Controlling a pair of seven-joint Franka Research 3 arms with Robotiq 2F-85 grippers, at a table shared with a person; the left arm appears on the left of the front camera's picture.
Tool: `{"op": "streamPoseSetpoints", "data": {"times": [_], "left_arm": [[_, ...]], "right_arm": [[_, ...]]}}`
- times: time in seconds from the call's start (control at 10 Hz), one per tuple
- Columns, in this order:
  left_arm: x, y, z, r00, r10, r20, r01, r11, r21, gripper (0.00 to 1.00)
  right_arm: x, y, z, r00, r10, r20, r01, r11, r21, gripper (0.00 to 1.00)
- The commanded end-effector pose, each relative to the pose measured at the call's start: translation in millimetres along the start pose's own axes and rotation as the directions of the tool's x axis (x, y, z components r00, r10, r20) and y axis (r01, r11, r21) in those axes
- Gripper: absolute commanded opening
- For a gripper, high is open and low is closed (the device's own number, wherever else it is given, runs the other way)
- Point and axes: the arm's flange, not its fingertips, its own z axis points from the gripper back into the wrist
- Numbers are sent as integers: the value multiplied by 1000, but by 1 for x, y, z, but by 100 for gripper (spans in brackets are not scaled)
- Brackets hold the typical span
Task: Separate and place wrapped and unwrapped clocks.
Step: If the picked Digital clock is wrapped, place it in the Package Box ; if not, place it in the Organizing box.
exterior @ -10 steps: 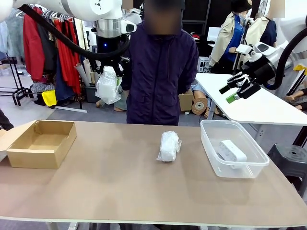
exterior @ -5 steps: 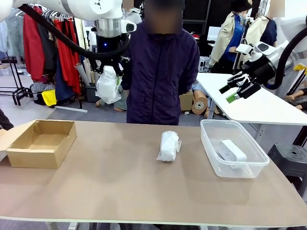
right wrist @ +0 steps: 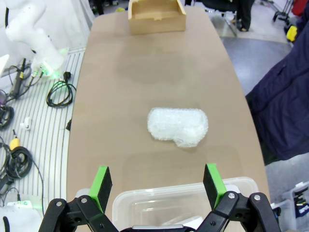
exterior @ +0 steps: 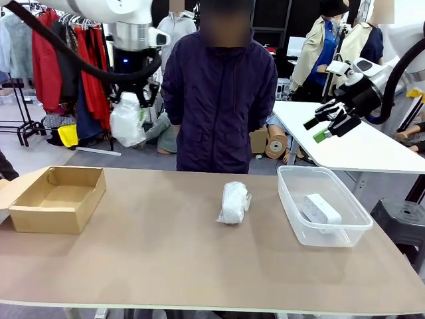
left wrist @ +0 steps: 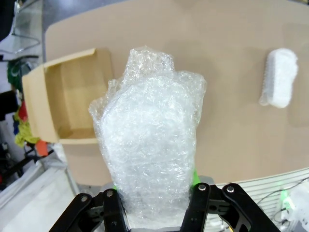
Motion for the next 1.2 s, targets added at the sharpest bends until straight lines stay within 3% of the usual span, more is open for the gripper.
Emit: {"op": "streamPoseSetpoints", "data": {"times": [0.0, 0.2, 0.5, 0.8, 0.9, 1.0, 1.1], "left_arm": [[-20, 43, -27, 999, -12, -53, 13, 999, 30, 0], [-29, 81, -57, 997, 30, -70, -25, 996, 83, 0], [-38, 132, -83, 996, -86, -9, 87, 988, 130, 0], [-41, 170, -99, 997, -62, -35, 64, 996, 63, 0], [-38, 167, -99, 1000, -26, -9, 26, 999, 27, 0], [-36, 160, -99, 996, -70, -53, 75, 992, 104, 0], [-36, 160, -99, 996, -70, -53, 75, 992, 104, 0]], "right_arm": [[2, 0, 1, 1000, 4, 3, -4, 1000, 3, 100], [2, 0, 1, 1000, 4, 3, -4, 1000, 3, 100], [2, 0, 1, 1000, 4, 3, -4, 1000, 3, 100], [2, 0, 1, 1000, 4, 3, -4, 1000, 3, 100], [2, 0, 1, 1000, 4, 3, -4, 1000, 3, 100], [2, 0, 1, 1000, 4, 3, -4, 1000, 3, 100], [2, 0, 1, 1000, 4, 3, -4, 1000, 3, 100]]}}
